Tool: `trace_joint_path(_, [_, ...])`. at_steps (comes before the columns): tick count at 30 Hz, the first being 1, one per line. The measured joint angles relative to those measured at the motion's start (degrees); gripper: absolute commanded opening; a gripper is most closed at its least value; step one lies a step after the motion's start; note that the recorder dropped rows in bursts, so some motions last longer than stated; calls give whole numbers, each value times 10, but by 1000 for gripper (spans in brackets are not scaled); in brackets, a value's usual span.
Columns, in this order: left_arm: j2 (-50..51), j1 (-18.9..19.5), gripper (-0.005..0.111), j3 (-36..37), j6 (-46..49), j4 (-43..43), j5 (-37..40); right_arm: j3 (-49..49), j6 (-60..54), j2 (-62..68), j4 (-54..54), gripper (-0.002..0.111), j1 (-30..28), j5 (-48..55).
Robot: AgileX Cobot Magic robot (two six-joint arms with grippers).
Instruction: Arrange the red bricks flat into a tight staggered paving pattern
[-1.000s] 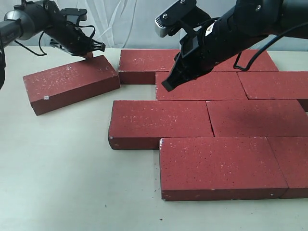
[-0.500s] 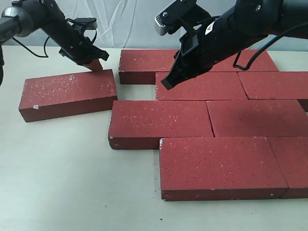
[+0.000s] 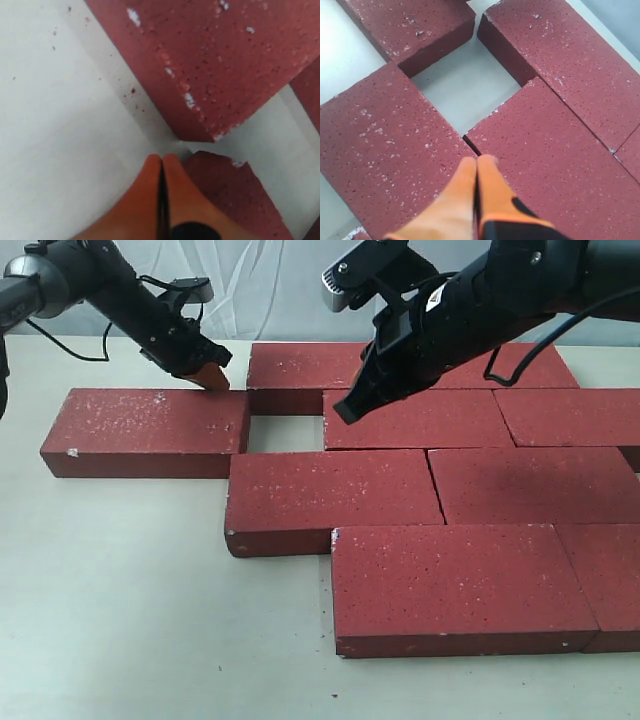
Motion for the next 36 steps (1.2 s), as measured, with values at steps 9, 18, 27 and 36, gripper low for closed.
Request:
trace_joint_path(9, [0, 5, 0, 0, -27, 4, -26, 0, 0, 19, 0, -1, 0, -17])
trace_joint_path(18, [-66, 73, 0, 1, -120, 137, 9, 0, 0, 23, 0, -1, 0, -23])
trace_joint_path(27, [-129, 141, 0, 61, -168, 192, 21, 0, -1, 23, 0, -1, 0, -25])
trace_joint_path(36, [-129, 210, 0, 160, -194, 210, 2, 0, -1, 23, 0, -1, 0, -26])
